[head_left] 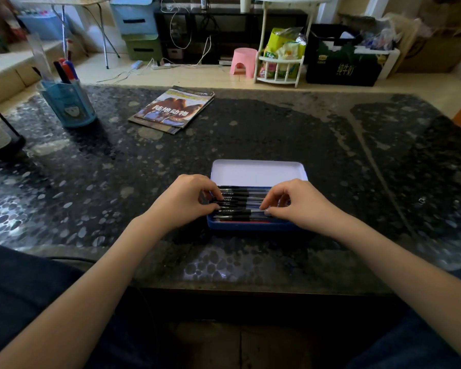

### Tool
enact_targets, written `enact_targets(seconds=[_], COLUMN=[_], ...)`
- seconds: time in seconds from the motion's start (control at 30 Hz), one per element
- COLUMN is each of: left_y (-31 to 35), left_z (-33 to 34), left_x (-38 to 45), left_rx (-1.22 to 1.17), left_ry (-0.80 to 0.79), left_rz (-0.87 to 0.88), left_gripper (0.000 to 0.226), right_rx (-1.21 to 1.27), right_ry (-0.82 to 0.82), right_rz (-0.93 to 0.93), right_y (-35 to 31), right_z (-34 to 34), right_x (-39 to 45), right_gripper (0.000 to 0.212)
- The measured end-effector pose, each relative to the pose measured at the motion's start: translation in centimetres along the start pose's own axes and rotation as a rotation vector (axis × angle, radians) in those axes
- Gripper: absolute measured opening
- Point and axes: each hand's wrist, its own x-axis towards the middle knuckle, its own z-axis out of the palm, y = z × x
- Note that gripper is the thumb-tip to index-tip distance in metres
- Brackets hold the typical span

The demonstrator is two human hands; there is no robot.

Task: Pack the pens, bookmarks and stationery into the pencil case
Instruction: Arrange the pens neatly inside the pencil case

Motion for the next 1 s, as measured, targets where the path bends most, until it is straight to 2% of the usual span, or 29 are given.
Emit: enact_targets(seconds=[0.3,0.4,0.53,0.63,0.83,1.0], left_y=[0.1,0.1,0.2,0.2,-0.3,-0.3], left_z=[-0.3,-0.6,-0.9,-0.8,-0.8,-0.8], left_x=[-0.1,-0.1,-0.2,-0.2,-0.1,-0.2], left_rx=[-0.072,-0.168,-0.241,-0.224,-0.216,-0.2], left_ry=[-0.012,-0.028,-0.161,-0.18,-0.134,-0.14], left_rz=[-0.004,-0.044,-0.067,-0.052,-0.061,-0.074], left_gripper=[0.013,0.008,0.009,0.012,0.014,0.014], right_rx=[0.032,0.063,0.112,0.118,0.061,-0.107], right_ry=[0.017,0.026,0.027,0.014,-0.034,-0.083], right_rz=[-0.033,-0.019,-0.013,-0.006,-0.016,0.005], right_y=[-0.4,-0.4,-0.5,-0.6,-0.7,-0.8], right_z=[0.2,0.3,0.4,0.3,-0.4,-0.5], right_x=[-0.1,-0.1,-0.2,-0.3,-0.4,-0.5], right_gripper=[0.007,0.008,0.008,0.007,0.007,0.011])
